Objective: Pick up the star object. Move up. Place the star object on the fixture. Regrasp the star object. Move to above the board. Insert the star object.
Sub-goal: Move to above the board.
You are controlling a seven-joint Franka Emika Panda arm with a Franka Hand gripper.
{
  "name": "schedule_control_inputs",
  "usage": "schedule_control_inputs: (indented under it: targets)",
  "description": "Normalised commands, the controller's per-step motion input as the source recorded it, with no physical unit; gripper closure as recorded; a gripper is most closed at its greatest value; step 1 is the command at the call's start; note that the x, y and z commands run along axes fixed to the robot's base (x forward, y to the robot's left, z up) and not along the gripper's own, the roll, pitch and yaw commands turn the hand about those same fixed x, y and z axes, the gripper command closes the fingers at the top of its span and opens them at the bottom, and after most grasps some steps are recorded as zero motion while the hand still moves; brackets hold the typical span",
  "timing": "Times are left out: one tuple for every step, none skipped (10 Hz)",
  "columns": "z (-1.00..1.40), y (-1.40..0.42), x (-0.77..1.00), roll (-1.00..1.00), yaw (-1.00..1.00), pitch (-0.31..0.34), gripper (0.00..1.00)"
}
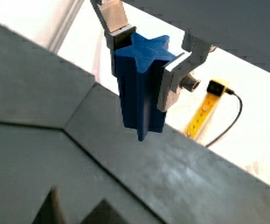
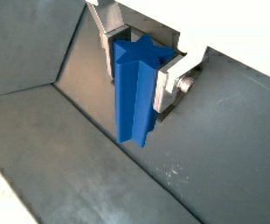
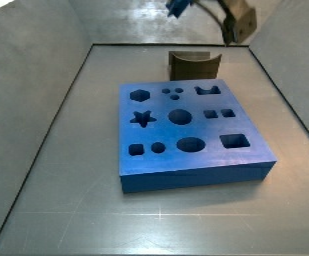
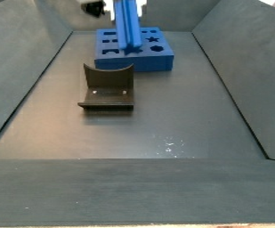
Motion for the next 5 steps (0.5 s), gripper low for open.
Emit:
schedule_control_inputs:
  targets:
    - [1.00, -0.02, -0.17, -0.05, 0.11, -0.030, 1.00]
    - [1.00, -0.02, -0.16, -0.05, 0.09, -0.052, 1.00]
    - [1.00, -0.02, -0.15, -0.04, 0.06, -0.062, 1.00]
    - [0.90, -0.02, -0.12, -0.04, 0.04, -0.065, 1.00]
    - [0.68, -0.02, -0.09, -0.04, 0.00, -0.052, 1.00]
